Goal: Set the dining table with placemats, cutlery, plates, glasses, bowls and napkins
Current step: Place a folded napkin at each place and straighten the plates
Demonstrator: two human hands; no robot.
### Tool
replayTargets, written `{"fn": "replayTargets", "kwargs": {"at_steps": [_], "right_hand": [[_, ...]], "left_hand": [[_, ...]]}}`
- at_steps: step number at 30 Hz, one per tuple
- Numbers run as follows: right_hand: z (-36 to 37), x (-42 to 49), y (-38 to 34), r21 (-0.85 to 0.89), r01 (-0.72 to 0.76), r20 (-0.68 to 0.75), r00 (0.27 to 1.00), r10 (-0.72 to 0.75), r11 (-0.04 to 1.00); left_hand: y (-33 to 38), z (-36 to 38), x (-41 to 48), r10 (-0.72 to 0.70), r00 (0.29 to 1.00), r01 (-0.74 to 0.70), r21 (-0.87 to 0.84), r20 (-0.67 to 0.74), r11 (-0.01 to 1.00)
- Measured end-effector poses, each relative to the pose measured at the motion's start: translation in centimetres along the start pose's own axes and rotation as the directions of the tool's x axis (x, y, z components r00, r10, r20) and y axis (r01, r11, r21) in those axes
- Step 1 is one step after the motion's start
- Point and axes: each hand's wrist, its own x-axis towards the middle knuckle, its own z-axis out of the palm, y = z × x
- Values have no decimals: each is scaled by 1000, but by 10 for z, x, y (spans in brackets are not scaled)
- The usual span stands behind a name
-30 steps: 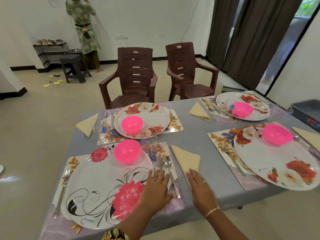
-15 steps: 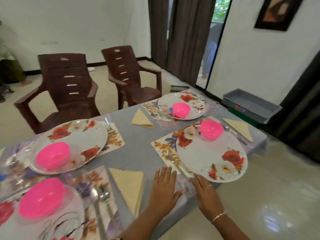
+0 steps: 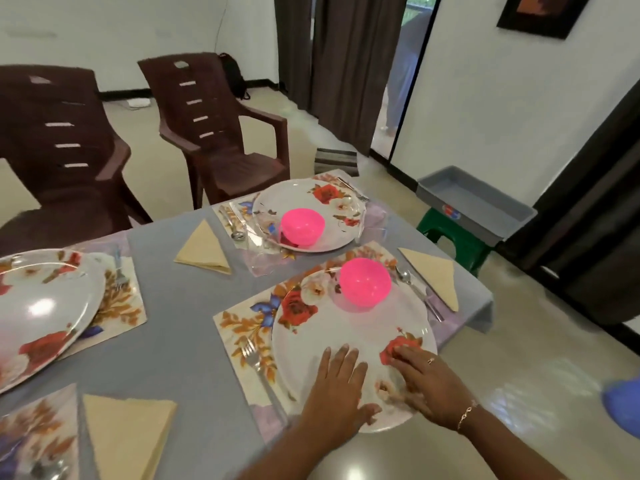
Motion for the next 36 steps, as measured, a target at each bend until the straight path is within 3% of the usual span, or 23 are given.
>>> {"fn": "replayTargets", "kwargs": {"at_steps": [3, 11, 17, 25, 36], "right_hand": [[-2, 11, 33, 1, 214, 1, 977, -214, 977], [5, 27, 85, 121, 482, 70, 868, -492, 868], [16, 19, 95, 232, 393, -16, 916, -400, 890], [23, 27, 91, 323, 472, -69, 876, -477, 820], [7, 35, 82, 132, 404, 51, 909, -413, 905]], "left_hand": [[4, 7, 5, -47, 999, 47, -20, 20, 999], [50, 8, 12, -340, 927, 348, -28, 157, 937], [71, 13, -8, -552, 817, 574, -133, 167, 808], [86, 24, -19, -707, 702, 712, -114, 88, 693], [78, 14, -21, -727, 685, 728, -71, 55, 681]]}}
